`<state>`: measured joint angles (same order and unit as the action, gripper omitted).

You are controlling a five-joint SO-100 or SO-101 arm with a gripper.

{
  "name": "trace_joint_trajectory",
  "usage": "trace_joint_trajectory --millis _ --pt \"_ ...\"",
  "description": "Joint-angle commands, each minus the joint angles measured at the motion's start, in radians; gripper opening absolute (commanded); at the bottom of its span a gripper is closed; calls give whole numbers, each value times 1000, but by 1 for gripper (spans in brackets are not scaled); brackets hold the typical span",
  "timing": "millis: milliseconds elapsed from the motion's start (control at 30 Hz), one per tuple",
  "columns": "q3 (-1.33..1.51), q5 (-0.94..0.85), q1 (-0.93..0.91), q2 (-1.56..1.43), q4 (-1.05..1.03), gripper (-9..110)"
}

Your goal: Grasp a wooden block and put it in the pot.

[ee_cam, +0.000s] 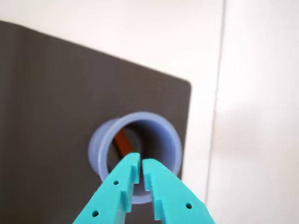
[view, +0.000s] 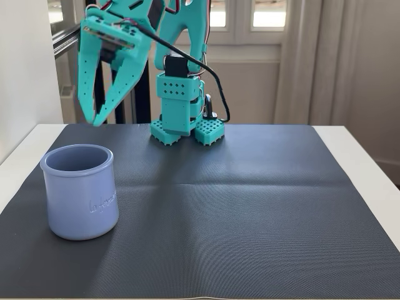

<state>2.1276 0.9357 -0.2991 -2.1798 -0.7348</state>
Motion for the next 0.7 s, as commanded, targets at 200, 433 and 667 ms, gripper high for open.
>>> trace_joint_trajectory --millis 200,433,667 --pt "265 -365 158 -471 0 0" --pt "508 -601 350 -798 -2 0" --pt "713 -778 471 -1029 -2 0"
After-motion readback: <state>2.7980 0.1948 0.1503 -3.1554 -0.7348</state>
